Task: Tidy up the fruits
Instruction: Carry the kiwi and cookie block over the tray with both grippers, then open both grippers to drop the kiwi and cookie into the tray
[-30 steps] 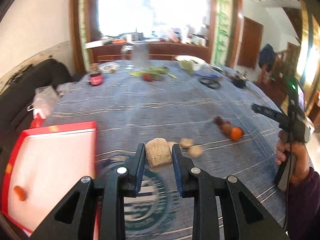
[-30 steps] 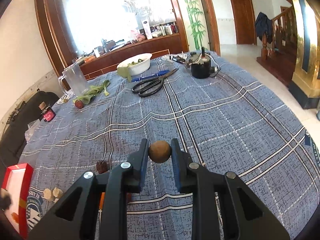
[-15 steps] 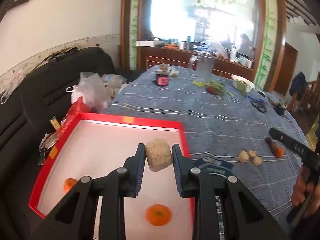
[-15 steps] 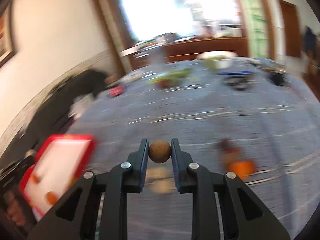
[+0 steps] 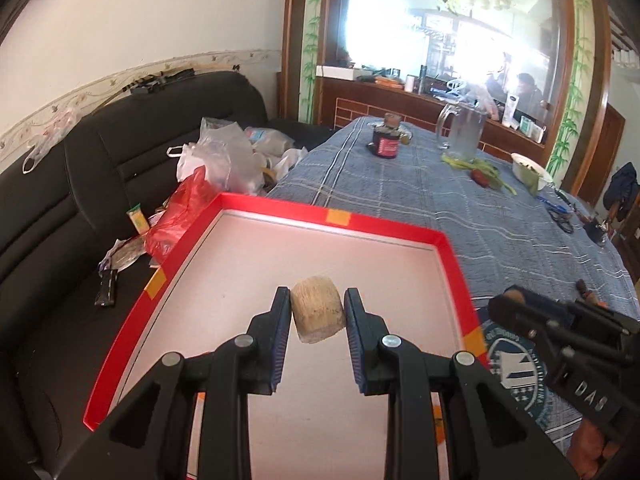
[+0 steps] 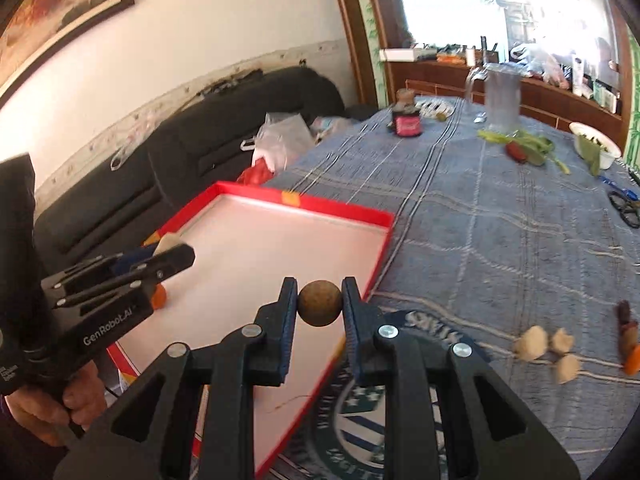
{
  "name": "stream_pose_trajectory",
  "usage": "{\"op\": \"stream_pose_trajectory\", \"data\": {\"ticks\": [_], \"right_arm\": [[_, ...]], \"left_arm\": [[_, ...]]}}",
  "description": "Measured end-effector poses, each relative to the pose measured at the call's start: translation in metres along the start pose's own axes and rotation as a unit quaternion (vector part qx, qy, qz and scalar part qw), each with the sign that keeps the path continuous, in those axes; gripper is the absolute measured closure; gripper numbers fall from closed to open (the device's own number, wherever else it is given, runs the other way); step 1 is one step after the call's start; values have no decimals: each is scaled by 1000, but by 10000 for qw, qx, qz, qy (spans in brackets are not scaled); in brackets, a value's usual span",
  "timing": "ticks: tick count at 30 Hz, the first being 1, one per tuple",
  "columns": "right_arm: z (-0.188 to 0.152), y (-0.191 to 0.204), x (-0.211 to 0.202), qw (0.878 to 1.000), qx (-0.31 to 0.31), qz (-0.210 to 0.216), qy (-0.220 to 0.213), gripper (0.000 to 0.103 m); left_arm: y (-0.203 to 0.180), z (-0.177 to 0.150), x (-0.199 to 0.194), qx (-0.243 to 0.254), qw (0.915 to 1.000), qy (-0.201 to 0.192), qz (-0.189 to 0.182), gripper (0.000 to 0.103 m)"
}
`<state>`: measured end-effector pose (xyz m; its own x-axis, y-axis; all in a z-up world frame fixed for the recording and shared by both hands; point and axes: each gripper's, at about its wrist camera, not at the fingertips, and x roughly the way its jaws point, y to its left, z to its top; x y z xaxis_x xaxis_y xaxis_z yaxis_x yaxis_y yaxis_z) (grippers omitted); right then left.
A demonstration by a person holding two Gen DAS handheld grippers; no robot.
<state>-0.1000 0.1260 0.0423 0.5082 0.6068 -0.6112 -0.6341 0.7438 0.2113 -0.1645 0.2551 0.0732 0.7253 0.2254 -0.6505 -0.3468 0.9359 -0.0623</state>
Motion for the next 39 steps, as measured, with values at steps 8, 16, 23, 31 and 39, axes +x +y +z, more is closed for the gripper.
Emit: {"op": "stream_pose_trajectory", "data": {"ticks": [8,16,23,31,39], "right_arm": [[-6,13,28,9994,-56,-11,332,78],[-14,20,46,9984,-51,-22,560,78],[-16,22,54,9973,-41,-47,727,78],[-17,28,58,9963,-199,-150,823,78],[-18,34,60,9947,-370,-348,894,78]], "left_arm": [[7,-5,11,101,9999,137,-16,77],[14,-12,21,129,9995,292,28,77],[15,-14,23,140,9993,345,18,77],[17,-15,28,100,9983,579,52,76],[16,-16,27,85,9978,663,47,70]]}}
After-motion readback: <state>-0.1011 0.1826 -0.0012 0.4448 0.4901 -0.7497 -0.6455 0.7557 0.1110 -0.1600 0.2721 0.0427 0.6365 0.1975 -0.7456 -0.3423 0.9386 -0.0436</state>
